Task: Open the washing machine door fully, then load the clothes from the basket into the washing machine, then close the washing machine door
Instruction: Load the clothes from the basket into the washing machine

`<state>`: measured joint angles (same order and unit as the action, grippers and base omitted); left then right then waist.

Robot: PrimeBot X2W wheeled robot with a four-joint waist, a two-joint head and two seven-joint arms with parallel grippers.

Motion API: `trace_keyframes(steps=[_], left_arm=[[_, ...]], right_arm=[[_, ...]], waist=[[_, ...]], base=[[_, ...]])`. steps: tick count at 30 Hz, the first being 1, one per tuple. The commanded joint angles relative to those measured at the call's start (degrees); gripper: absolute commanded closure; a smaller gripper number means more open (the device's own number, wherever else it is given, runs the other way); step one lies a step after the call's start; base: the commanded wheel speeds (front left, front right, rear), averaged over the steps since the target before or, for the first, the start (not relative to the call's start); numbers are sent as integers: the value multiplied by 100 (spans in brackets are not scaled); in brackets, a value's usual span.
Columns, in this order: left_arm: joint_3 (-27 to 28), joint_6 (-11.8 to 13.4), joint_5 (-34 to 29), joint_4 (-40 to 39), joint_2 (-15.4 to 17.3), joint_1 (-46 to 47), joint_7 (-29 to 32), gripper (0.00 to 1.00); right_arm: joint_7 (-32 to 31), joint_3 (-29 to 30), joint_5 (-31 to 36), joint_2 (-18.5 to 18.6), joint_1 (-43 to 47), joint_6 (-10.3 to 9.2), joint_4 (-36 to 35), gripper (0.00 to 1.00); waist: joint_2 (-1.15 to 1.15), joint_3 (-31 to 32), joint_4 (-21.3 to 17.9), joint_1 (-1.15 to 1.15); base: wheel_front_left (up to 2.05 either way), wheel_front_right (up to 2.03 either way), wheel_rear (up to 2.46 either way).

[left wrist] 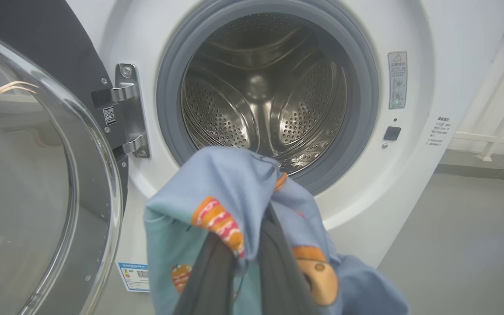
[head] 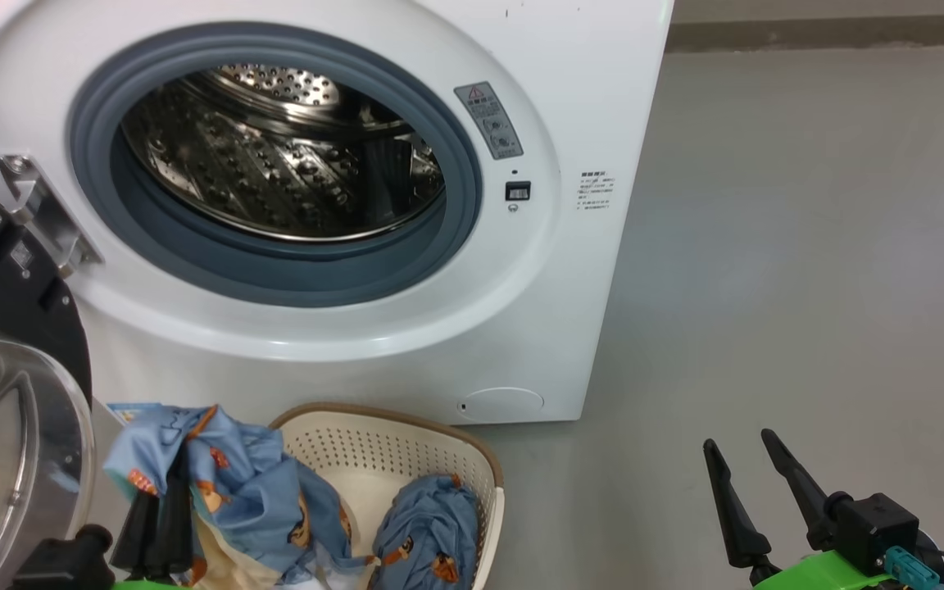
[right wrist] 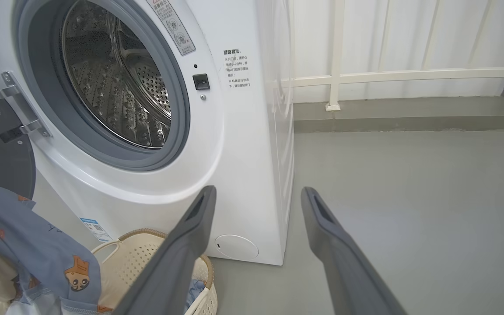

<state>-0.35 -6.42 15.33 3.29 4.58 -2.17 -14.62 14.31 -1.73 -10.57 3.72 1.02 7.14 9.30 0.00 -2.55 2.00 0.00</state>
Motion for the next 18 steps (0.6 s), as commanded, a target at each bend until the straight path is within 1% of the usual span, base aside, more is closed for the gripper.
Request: trace_keyframes(steps=[1,11,13,18], left_arm=[[229,-25,-45,-119,61,301,-38,100],[296,-78,-36,60,-17,806,-38,100],[286,-87,-48,120,7,971,-38,100],[290,-101,-91,279,212,1523,-38,100]], right_arm=[[69,-129,21,13,-127,35,-155,0],[69,-168,47,-24,-370,35,-141,0],[69,-185,47,-32,-434,35,-135,0],[69,-230,65,-50,-584,35,-126,0]], waist=[[0,-92,17,0],[0,-695,-44,0],[0,-801,-92,0],[0,-999,-257,0]], base=[[0,0,0],[0,0,0],[0,0,0],[0,0,0]])
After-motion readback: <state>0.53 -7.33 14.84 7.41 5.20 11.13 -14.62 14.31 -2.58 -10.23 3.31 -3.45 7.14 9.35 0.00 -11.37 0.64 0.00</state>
